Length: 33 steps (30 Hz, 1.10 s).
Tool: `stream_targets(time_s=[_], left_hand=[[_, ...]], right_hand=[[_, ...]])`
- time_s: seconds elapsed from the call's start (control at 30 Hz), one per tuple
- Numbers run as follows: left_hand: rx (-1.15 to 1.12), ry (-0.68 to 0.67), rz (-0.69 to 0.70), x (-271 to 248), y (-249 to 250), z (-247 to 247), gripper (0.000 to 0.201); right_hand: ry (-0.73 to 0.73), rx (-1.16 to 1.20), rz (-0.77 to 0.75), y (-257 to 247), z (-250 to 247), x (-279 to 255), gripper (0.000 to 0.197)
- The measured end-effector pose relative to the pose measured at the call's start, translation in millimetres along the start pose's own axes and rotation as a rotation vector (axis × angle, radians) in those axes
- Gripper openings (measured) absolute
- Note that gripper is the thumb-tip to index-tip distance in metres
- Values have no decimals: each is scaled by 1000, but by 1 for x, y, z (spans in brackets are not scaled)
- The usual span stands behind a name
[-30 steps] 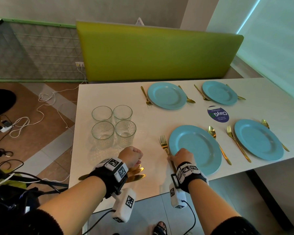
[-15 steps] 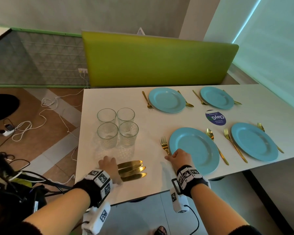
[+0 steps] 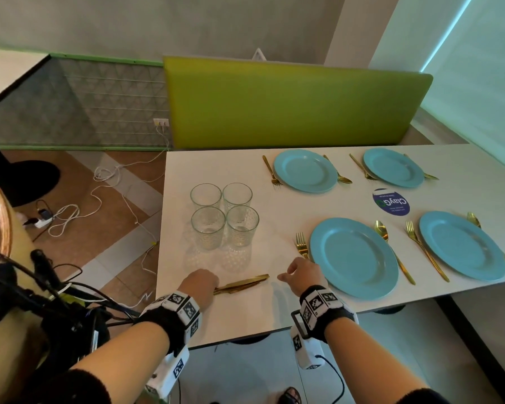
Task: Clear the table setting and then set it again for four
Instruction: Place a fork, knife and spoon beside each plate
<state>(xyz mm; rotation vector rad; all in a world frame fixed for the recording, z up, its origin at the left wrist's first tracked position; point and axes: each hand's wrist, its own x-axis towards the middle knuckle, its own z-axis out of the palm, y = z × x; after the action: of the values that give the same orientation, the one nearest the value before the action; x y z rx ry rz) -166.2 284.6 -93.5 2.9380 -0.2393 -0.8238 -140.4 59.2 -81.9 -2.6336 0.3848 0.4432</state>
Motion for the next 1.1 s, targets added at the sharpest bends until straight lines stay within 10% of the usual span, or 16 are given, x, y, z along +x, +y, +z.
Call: stream_targets(time_s=[0.63, 1.1], left_hand=[[-352, -125, -14, 23, 23, -10, 19], [-792, -67, 61, 21, 68, -24, 9]], right_hand=[[-192, 28, -126, -3, 15, -14, 25], [-370, 500, -15, -13, 5, -18, 24]])
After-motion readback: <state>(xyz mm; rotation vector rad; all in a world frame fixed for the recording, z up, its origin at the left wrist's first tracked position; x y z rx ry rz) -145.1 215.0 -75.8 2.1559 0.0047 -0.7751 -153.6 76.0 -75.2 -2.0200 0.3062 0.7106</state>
